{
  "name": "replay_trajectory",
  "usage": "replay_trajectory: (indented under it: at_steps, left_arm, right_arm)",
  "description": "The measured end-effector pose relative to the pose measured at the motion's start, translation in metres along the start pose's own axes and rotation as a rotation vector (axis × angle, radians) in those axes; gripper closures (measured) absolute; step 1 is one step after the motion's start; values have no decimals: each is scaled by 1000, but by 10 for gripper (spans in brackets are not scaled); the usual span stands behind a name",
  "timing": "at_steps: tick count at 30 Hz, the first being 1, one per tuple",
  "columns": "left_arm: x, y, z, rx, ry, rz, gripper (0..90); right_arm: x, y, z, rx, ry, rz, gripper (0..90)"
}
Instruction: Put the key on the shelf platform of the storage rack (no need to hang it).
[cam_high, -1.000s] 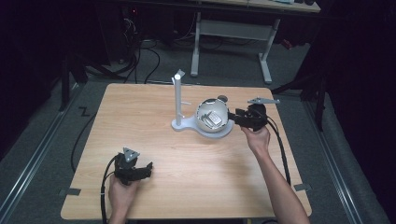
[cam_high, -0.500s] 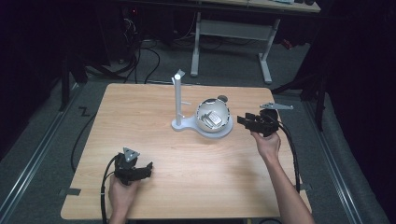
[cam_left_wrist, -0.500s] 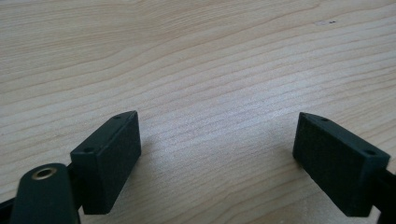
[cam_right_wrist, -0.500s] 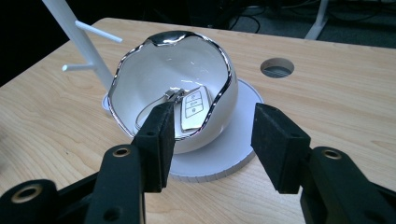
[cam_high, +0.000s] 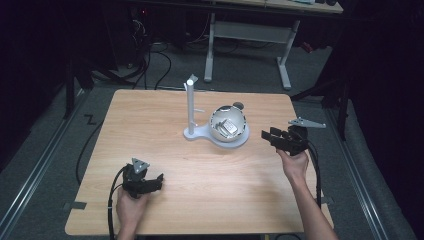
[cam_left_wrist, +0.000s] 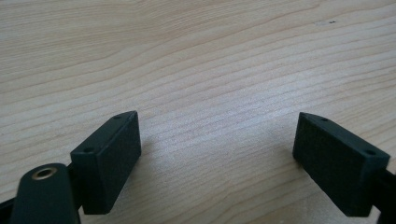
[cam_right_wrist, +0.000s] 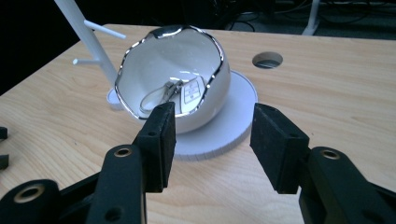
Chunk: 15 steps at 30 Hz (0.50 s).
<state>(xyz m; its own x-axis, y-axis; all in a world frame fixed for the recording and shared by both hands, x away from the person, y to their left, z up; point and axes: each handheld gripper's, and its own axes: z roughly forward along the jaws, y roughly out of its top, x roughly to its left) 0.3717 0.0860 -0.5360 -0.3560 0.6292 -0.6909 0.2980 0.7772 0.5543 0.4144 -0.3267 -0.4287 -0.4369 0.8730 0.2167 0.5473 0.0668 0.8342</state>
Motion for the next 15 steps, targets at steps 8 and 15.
replay_trajectory:
  at_steps: [8, 15]
  left_arm:
    - [0, 0, 0, 1, 0, 2, 156]
    - [0, 0, 0, 0, 0, 2, 156]
  right_arm:
    - [-3, -13, -16, -19, -27, 2, 514]
    - [1, -23, -26, -33, -38, -18, 518]
